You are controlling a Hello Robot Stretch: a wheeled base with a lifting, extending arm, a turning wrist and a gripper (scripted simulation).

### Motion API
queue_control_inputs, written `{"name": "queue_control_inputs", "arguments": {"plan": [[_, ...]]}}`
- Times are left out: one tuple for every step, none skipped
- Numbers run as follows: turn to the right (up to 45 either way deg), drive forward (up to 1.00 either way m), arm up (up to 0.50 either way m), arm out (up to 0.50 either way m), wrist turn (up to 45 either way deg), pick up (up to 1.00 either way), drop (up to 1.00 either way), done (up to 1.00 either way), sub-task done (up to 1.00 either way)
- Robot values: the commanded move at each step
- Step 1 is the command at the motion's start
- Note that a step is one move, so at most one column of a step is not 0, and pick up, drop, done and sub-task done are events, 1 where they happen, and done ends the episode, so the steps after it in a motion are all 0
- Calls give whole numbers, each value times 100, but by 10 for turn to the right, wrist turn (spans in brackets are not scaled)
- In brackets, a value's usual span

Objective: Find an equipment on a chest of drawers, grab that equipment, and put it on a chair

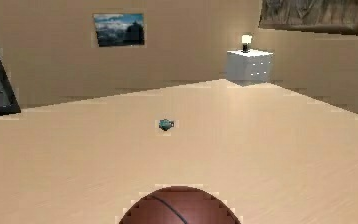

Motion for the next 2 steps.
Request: {"name": "queue_control_inputs", "arguments": {"plan": [[-420, 0, 0, 0, 0, 0, 0, 0, 0], [0, 45, 0, 0, 0, 0, 0, 0, 0]]}}
